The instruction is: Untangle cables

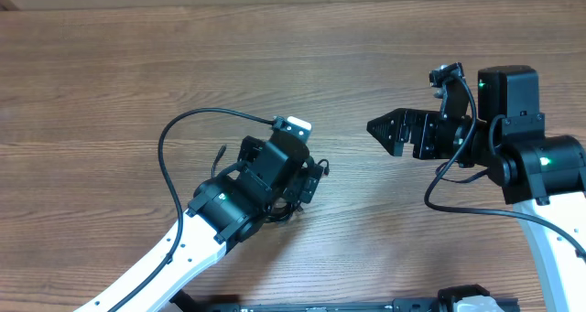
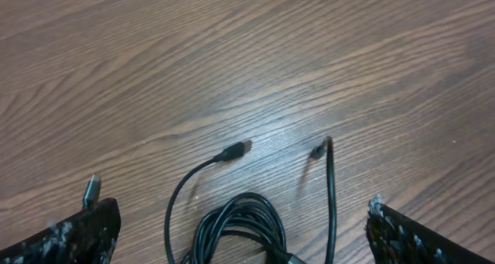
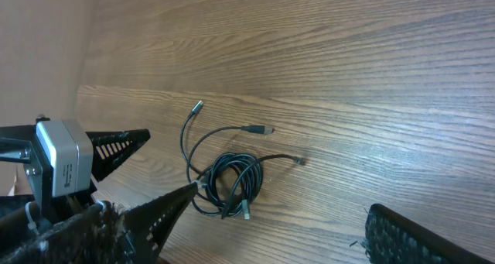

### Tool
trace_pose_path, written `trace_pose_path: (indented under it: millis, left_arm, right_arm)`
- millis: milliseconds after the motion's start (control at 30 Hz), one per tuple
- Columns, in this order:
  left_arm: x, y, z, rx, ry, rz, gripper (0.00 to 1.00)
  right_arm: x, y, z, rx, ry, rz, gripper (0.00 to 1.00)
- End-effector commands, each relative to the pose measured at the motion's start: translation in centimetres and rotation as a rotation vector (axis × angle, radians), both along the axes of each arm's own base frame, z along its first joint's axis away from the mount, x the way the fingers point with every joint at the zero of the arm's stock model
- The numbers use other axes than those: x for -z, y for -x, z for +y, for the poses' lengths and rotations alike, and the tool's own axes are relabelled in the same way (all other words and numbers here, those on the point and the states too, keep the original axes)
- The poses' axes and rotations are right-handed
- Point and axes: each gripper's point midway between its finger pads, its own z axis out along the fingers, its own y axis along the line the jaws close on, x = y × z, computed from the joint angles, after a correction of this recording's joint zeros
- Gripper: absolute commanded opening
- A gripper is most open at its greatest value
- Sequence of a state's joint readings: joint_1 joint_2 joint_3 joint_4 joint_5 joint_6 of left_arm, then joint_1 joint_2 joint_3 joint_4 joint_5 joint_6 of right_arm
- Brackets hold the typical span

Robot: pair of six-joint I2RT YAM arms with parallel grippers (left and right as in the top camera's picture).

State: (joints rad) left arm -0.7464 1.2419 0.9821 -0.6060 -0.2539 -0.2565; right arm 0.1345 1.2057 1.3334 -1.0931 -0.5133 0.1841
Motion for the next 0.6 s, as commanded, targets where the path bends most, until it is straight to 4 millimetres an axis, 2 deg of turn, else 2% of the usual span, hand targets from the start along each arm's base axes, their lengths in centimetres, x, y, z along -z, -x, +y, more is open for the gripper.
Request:
trace_pose_path:
  millis: [0, 567]
  left_arm:
    - [-0.10, -0.20, 0.37, -0.050, 0.006, -0.006, 1.00]
    - [0.08, 0.09, 0.14, -0.035, 0.013, 0.011, 1.00]
  right_arm:
    - [-0.40, -0.11, 0.19, -0.004, -0.006, -0.008, 1.00]
    - [-0.09, 0.28, 0.13, -0.004, -0.002, 0.014, 1.00]
